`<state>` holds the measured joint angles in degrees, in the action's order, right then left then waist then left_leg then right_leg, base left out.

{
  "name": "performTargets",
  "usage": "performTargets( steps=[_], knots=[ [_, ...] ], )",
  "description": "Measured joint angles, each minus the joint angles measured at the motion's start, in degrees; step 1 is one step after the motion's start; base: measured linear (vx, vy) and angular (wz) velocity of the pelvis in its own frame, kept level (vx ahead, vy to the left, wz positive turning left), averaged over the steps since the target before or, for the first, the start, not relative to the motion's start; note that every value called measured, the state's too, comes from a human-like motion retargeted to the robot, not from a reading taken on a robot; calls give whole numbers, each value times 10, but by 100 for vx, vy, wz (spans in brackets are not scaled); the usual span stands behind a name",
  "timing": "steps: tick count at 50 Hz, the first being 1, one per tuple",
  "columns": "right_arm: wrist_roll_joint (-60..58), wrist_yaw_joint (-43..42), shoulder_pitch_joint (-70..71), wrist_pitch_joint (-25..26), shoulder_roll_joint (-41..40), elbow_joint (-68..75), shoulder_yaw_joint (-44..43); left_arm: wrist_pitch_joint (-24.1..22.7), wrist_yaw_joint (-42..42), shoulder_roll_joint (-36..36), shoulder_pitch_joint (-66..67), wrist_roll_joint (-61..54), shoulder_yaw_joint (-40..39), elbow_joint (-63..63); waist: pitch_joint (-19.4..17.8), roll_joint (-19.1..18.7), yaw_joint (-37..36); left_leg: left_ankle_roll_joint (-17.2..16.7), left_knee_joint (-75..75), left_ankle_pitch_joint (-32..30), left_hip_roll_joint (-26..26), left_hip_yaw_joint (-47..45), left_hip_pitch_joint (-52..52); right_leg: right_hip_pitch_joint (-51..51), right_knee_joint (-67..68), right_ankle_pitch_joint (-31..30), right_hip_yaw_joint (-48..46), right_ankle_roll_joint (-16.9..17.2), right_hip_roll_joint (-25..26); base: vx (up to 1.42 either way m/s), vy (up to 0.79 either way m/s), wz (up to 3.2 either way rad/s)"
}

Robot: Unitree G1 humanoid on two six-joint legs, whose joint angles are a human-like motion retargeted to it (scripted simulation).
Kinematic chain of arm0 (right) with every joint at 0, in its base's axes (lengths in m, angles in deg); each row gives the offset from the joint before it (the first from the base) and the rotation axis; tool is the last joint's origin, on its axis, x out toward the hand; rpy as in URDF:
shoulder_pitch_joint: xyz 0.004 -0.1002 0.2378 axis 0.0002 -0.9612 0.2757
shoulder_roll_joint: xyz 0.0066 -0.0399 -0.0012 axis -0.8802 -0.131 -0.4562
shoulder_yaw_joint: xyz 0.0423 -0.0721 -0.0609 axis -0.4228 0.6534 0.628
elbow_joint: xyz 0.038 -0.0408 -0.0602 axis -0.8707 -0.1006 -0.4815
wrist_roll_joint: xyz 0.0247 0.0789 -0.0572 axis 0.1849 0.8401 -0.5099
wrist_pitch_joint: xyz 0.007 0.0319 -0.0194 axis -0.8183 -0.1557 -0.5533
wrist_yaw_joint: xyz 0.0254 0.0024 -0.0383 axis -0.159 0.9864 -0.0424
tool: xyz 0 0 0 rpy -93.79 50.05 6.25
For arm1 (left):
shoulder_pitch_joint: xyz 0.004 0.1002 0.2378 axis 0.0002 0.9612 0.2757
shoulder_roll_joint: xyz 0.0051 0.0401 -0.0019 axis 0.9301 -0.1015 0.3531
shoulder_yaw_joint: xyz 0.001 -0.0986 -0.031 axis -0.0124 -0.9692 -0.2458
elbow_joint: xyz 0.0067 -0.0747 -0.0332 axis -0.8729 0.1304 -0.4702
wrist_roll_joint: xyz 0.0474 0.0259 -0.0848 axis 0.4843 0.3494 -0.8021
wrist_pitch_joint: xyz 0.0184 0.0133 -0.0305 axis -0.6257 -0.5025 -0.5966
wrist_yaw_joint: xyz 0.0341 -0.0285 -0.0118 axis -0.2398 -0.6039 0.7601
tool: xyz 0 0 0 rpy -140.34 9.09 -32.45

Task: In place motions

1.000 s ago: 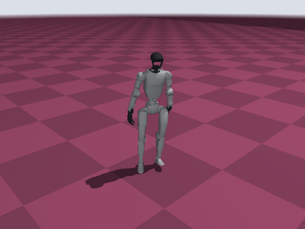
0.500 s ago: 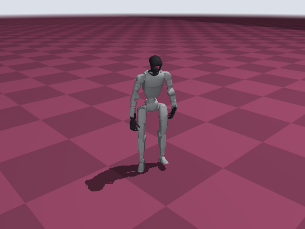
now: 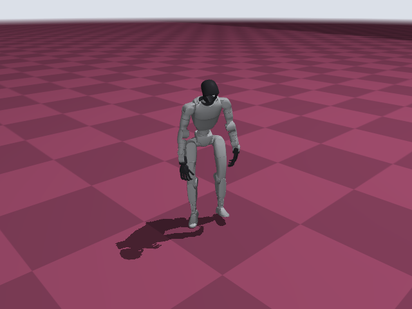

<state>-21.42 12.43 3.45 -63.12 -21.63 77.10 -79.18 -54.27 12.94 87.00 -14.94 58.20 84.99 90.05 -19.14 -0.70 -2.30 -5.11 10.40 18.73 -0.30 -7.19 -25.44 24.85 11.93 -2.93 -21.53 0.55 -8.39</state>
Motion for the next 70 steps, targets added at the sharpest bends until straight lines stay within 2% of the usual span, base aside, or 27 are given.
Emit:
performTargets(
  steps=[5,9,13,23,27,34,40,45,47,50,55,60,65,70],
  knots=[
    [17,-8,60,-6,44,-37,-22,-1,-13,9,-107,-5,12,-10,-4,-16,-19,-12,173,51,-47,-51,-173,139,129,48,6,0,-9,-26,0,41],
    [7,-8,116,-13,69,-70,-14,-9,-31,27,-163,-18,15,-39,-5,-16,-23,3,343,105,-57,-45,-313,273,279,108,64,6,-2,-14,13,-7],
    [14,-15,166,-18,87,-108,2,-14,-54,41,-215,-40,17,-63,-26,-10,-35,24,507,173,-77,-52,-419,381,425,159,91,8,12,-7,10,-44],
    [39,-63,265,-21,142,-177,57,-56,-109,39,-308,-104,26,-110,-82,-9,-44,78,817,273,-110,-77,-621,614,739,250,102,-23,22,-2,10,-25],
    [47,-83,253,-32,148,-179,76,-81,-121,21,-288,-114,40,-120,-106,-12,-47,99,924,306,-127,-91,-645,648,855,292,110,-39,33,3,6,-13],
    [48,-110,187,-43,121,-150,104,-102,-146,-2,-212,-123,60,-106,-106,0,-16,136,1037,313,-123,-123,-645,651,1007,354,115,-74,2,0,-2,27],
    [33,-132,159,-46,95,-113,109,-99,-139,-3,-173,-121,52,-87,-106,15,0,152,1067,313,-119,-132,-645,651,1058,378,109,-100,-15,-1,-7,15],
    [1,-122,200,-32,85,-75,68,-80,-126,11,-202,-125,17,-70,-106,17,-13,131,996,313,-119,-112,-645,651,982,352,116,-72,8,11,-4,-15],
    [-1,-106,219,-32,92,-64,54,-75,-114,24,-216,-133,10,-68,-104,2,-28,110,952,313,-126,-79,-645,633,912,331,103,-57,23,16,-1,-53],
    [-24,-68,222,-33,100,-44,37,-65,-85,45,-211,-122,2,-58,-75,-22,-44,72,864,305,-137,-32,-627,584,780,293,89,-30,48,16,0,-50],
    [-87,-32,122,-12,84,-3,14,-16,-53,48,-97,-50,-4,-42,-67,-35,-32,24,649,256,-124,-29,-436,391,544,226,107,4,55,20,-2,6],
    [-50,-21,-8,28,49,62,-20,18,-12,24,39,-6,6,-16,-48,-38,-12,5,371,158,-84,-47,-230,188,273,126,113,20,39,18,-6,33],
    [18,-17,-145,48,4,129,-63,-1,-31,-10,178,-25,7,13,-16,-12,1,8,92,60,-23,-70,-30,23,57,41,94,16,8,18,-7,13],
    [33,-25,-265,58,-31,209,-107,-26,-46,-36,311,-34,-14,45,36,-8,7,8,-91,-3,8,-65,129,-115,-84,3,46,4,13,34,-11,6]
  ],
)
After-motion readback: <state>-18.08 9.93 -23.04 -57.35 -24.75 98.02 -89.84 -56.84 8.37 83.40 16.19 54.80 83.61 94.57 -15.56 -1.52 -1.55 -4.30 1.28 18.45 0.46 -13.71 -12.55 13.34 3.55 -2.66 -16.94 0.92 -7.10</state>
